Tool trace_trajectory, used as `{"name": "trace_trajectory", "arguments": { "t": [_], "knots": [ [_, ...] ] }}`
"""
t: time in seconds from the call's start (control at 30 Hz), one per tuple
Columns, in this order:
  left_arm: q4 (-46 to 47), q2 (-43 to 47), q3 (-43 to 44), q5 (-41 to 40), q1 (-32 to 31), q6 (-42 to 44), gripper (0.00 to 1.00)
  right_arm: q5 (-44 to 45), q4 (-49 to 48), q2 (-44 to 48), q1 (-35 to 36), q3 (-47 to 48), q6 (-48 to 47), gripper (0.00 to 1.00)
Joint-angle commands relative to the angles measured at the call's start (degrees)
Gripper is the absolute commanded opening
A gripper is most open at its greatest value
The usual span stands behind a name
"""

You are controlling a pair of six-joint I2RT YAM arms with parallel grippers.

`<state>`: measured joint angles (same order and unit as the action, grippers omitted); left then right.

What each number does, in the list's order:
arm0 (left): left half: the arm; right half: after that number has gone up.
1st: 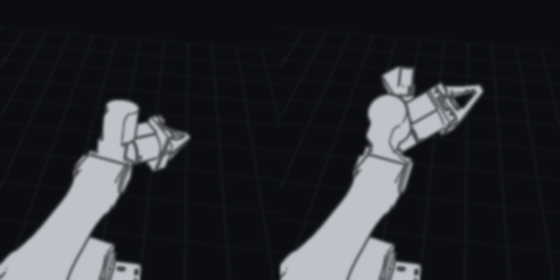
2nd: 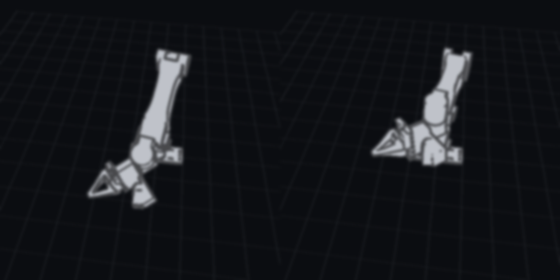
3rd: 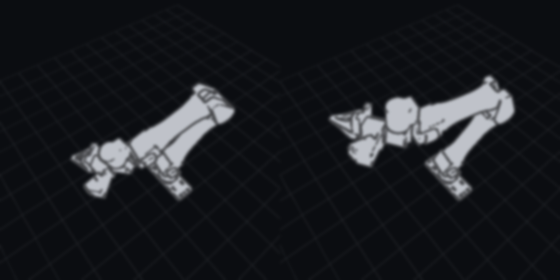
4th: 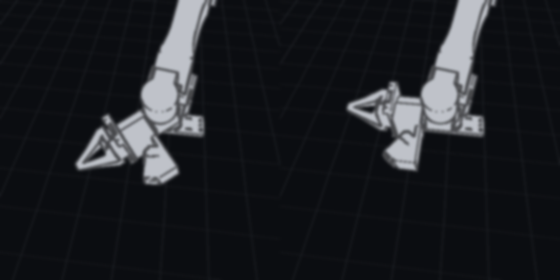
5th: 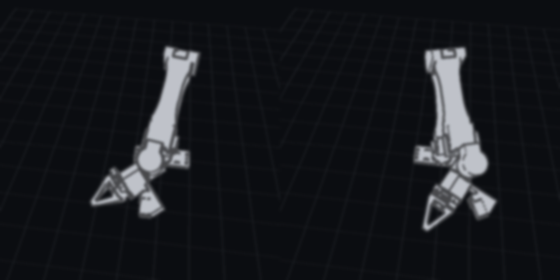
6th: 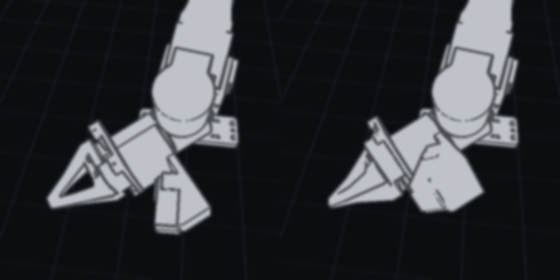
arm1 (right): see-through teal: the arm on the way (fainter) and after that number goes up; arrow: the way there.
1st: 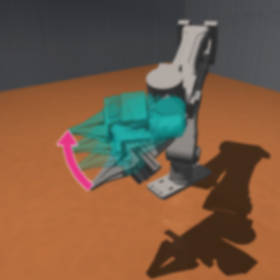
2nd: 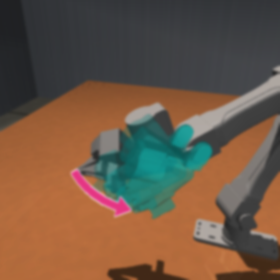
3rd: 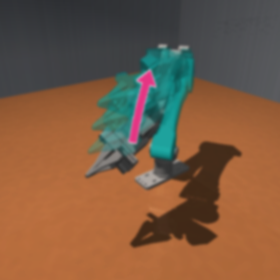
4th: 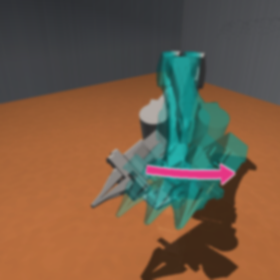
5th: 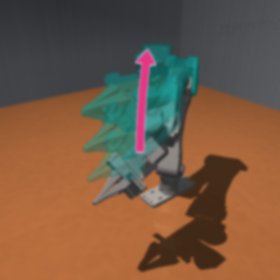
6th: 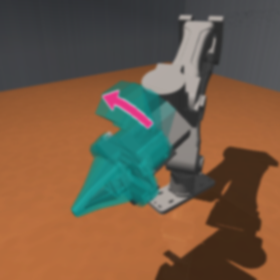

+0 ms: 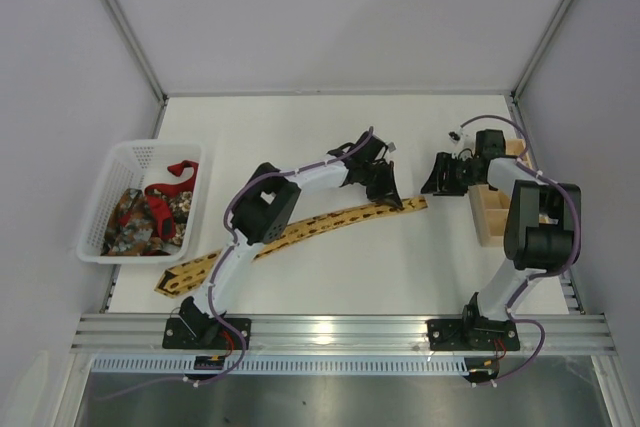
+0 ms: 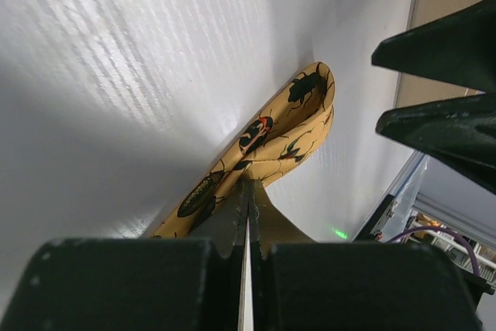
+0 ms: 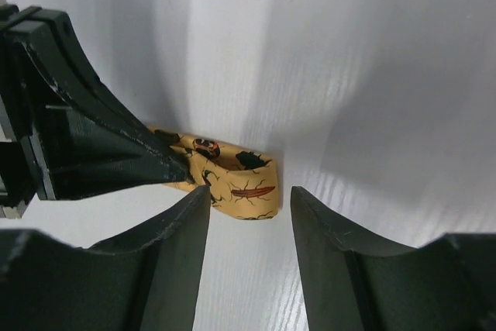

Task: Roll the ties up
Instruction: Roll the tie

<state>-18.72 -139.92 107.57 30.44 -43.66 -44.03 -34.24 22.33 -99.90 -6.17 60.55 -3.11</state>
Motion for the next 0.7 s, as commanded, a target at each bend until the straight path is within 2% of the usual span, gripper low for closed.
{"name": "trace_trajectory", "arguments": {
  "t": [0.0, 0.67],
  "knots": [
    [-5.36, -0.27, -1.40, -3.98, 1.47, 2.72, 0.00, -4.35, -2.47, -1.52, 0.11, -0.70, -1.02, 0.52],
    [-5.71, -1.67, -1.05, -3.63, 1.91, 2.19, 0.00, -6.10, 1.31, -9.09, 0.46, 2.73, -5.15, 0.45]
  ]
}}
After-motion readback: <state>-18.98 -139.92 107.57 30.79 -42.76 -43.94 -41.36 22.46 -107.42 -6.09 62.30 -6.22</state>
